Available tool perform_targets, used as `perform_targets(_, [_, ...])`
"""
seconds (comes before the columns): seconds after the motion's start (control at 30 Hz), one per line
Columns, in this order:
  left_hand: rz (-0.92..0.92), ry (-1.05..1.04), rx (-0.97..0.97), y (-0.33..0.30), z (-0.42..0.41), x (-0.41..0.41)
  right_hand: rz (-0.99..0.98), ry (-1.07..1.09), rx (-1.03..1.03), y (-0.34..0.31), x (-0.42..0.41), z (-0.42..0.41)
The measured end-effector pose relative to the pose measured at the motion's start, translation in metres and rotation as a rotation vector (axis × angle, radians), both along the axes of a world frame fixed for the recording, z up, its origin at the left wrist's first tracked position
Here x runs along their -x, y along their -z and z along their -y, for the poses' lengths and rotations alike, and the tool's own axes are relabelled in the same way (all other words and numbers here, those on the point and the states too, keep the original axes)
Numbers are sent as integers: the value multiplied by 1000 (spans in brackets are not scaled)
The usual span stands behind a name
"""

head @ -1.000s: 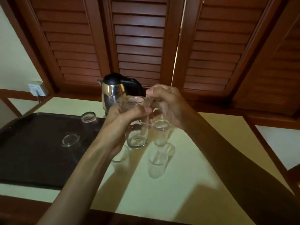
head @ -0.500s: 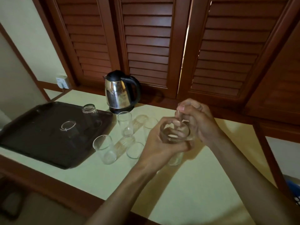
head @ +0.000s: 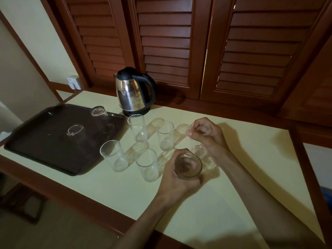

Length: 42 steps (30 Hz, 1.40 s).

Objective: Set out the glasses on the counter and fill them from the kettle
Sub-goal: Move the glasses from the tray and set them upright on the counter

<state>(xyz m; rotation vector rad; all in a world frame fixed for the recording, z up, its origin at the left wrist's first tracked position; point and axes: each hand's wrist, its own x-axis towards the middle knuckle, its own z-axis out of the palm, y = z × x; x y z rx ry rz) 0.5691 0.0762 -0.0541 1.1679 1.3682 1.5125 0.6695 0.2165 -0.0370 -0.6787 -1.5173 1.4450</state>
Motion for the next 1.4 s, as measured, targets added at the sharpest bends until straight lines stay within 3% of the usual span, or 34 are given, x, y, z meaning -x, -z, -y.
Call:
perform_targets(0.87, [-49, 27, 23, 26, 1, 6, 137, 148, -41, 43, -6, 7])
perform_targets(1.2, [1, 55, 43, 19, 7, 11, 193, 96, -43, 16, -20, 9])
perform_targets(1.4, [-65, 75, -32, 0, 6, 15, 229, 162, -139, -15, -20, 19])
